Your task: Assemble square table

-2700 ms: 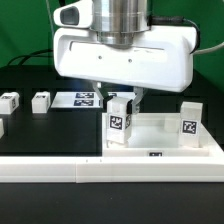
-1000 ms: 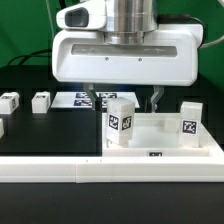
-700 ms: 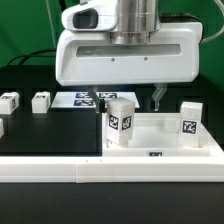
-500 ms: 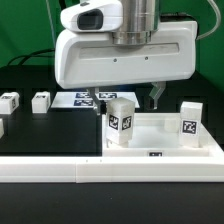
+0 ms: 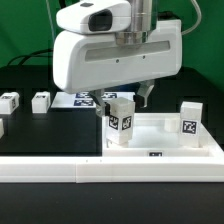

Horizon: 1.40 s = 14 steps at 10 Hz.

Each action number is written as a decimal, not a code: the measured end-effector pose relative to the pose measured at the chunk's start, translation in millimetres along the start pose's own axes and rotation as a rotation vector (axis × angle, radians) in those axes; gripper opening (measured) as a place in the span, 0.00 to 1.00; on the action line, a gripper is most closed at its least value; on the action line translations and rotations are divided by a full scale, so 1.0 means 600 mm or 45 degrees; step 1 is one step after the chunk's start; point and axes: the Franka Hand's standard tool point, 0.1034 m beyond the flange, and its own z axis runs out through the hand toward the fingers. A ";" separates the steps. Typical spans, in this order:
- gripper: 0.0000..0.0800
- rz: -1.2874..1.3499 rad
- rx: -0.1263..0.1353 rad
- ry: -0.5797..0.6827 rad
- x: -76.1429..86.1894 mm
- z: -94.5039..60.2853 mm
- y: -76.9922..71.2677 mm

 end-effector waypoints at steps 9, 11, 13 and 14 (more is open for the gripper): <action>0.36 0.387 -0.006 0.017 -0.003 0.001 0.006; 0.36 0.623 -0.016 0.043 0.002 0.001 0.005; 0.36 0.806 -0.016 0.053 0.004 0.001 0.006; 0.36 0.932 -0.015 0.058 0.004 0.001 0.006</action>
Offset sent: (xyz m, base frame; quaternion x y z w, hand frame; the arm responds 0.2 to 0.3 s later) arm 0.0000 0.0000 0.0000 0.0000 0.0000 0.0000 1.0000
